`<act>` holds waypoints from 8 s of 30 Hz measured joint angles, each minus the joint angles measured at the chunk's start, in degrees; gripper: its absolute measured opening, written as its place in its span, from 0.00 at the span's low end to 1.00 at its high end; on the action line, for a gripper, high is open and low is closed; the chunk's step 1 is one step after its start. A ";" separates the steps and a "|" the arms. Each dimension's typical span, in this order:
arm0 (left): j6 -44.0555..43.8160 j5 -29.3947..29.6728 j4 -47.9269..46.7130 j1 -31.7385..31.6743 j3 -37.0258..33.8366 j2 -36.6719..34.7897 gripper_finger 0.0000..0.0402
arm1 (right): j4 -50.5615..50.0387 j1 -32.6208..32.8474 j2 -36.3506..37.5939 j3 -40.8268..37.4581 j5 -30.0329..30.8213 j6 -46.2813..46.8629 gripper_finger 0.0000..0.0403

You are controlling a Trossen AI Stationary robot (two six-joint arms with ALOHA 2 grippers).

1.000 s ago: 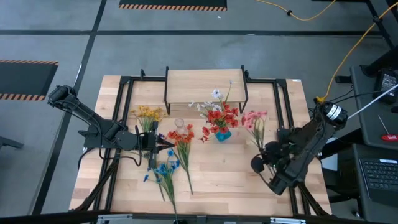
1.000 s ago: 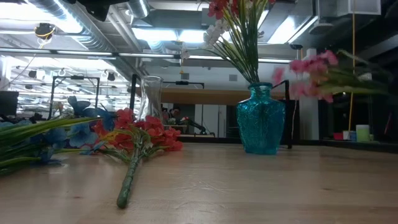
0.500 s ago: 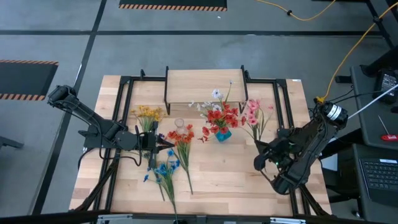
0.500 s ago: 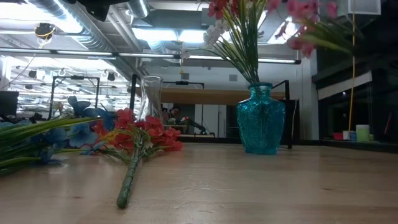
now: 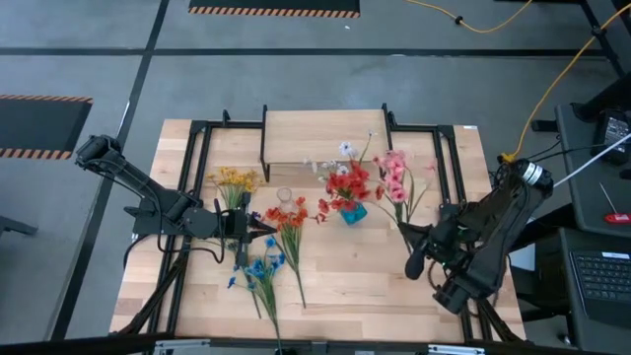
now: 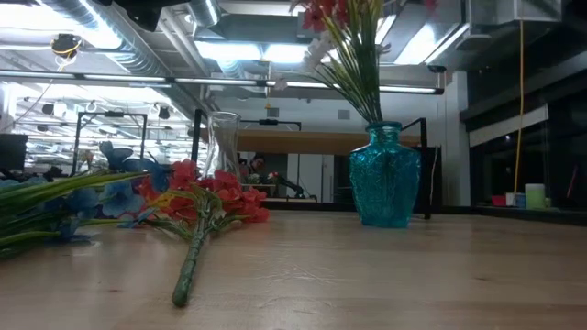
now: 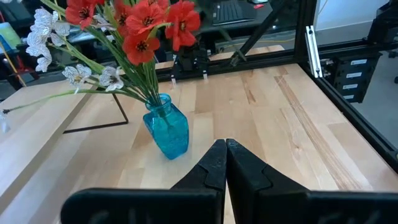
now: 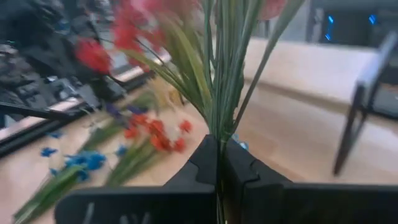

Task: Pick and place flowers into a vace then onto a shelf
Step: Put the pink flowers into the blue vase, then put the blue flowers into the transparent vase

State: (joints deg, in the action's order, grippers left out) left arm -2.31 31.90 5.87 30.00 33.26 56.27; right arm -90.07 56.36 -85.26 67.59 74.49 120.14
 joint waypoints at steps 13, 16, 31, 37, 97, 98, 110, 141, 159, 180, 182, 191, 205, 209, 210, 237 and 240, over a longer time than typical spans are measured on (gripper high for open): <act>0.01 0.00 -0.02 0.00 0.00 0.00 0.01 | 1.83 -0.26 -0.01 9.50 -3.64 -19.15 0.00; 0.04 0.00 -0.02 0.00 0.00 0.00 0.01 | 7.72 -0.32 -0.01 10.18 -8.43 -25.06 0.00; 0.04 0.00 0.37 -0.01 0.00 0.00 0.01 | 48.03 -1.45 -0.04 10.43 -20.75 -73.20 0.00; 0.07 0.00 0.37 0.00 0.00 0.00 0.01 | 54.01 -6.54 -0.04 8.96 -15.93 -84.78 0.00; 1.60 0.19 0.82 -0.12 0.00 -0.02 0.01 | 151.81 -38.23 10.98 -39.03 -52.80 -143.14 0.00; 1.60 0.18 0.81 -0.12 0.00 -0.02 0.01 | 152.47 -38.57 10.42 -39.02 -52.79 -143.14 0.00; 1.58 0.11 0.81 -0.11 0.00 -0.02 0.01 | 154.47 -39.76 8.38 -40.39 -51.63 -142.69 0.00; 1.60 0.15 0.81 -0.13 0.00 -0.02 0.01 | 167.80 -43.80 8.38 -52.26 -51.64 -135.41 0.00; 1.60 0.04 0.79 -0.13 0.00 -0.02 0.01 | 161.31 -43.82 8.48 -52.24 -51.64 -133.23 0.19; 0.98 -0.02 0.30 -0.13 0.00 -0.02 0.01 | 137.51 -42.36 19.90 -52.20 -47.86 -126.64 0.32; 0.98 -0.02 0.29 -0.12 0.00 -0.02 0.01 | 135.17 -42.32 21.38 -52.21 -47.90 -125.63 0.32; 0.98 -0.02 0.22 -0.13 0.00 -0.02 0.01 | 123.46 -39.40 28.50 -52.20 -48.04 -121.82 0.32; 2.03 0.02 0.26 -0.13 0.00 -0.02 0.01 | 111.38 -34.74 36.62 -52.19 -46.55 -115.02 0.19; 2.03 0.51 0.28 -0.11 0.00 -0.02 0.01 | 109.67 -32.12 37.05 -52.19 -46.57 -114.36 0.04; 2.01 1.24 0.30 -0.11 0.00 -0.02 0.01 | 109.68 -31.46 37.05 -52.19 -46.56 -114.38 0.02; -43.59 -4.75 -49.69 0.44 30.18 26.38 0.01 | 106.87 -26.91 37.03 -52.19 -46.57 -116.17 0.05; -49.07 -10.86 -54.38 1.53 35.52 30.21 0.00 | 105.76 -26.91 37.03 -52.17 -46.57 -116.15 0.04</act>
State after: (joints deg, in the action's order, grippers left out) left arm -51.37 21.04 -48.51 31.53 68.77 86.48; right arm 15.70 29.45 -48.23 15.42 27.92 3.98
